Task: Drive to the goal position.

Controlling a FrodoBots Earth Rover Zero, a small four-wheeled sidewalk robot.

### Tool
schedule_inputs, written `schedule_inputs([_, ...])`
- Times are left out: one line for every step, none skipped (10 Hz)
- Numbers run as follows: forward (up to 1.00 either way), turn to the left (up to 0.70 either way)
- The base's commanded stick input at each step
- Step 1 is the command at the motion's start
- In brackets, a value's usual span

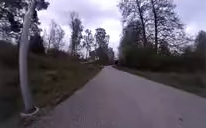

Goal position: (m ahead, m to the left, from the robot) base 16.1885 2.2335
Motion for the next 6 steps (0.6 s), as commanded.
schedule_inputs([1.0,0.0])
schedule_inputs([1.0,0.0])
schedule_inputs([1.0,0.0])
schedule_inputs([1.0,0.0])
schedule_inputs([1.0,0.0])
schedule_inputs([1.0,0.0])
